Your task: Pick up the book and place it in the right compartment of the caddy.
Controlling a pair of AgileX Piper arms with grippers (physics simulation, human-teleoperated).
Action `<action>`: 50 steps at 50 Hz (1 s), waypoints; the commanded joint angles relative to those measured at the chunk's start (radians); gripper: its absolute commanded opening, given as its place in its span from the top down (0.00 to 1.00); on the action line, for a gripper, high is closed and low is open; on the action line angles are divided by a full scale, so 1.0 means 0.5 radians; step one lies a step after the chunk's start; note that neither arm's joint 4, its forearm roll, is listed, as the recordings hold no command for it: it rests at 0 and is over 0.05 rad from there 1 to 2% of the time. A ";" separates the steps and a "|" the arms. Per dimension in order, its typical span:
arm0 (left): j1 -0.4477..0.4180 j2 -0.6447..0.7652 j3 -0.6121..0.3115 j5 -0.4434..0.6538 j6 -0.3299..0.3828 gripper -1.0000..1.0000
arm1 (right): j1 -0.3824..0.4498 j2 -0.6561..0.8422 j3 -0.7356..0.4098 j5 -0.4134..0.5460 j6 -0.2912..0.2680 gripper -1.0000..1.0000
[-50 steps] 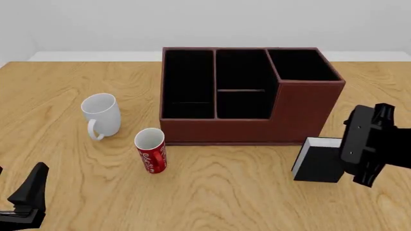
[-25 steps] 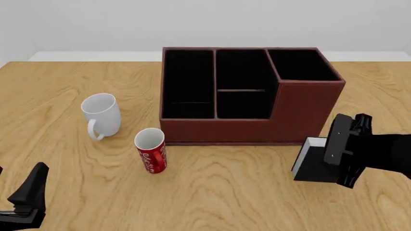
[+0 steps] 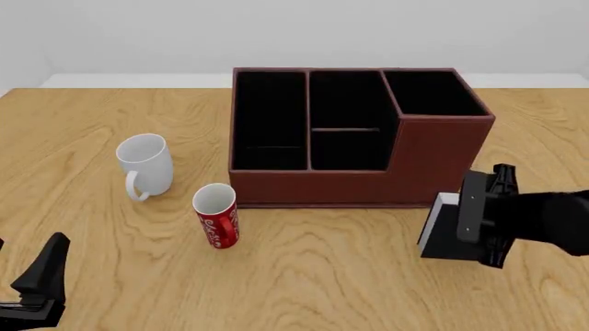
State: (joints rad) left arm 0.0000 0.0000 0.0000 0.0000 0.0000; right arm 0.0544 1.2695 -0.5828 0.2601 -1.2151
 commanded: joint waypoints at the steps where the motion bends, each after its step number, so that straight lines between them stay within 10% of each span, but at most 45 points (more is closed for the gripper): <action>1: 0.000 0.000 0.000 0.000 0.000 0.00 | 0.092 0.029 0.029 0.113 0.080 1.00; 50: 0.000 0.000 0.000 0.000 0.000 0.00 | 0.310 -0.747 -0.108 0.813 0.171 1.00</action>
State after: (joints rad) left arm 0.0000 0.0000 0.0000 0.0000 0.0000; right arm 0.2108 0.9339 -0.5878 0.6233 -1.1484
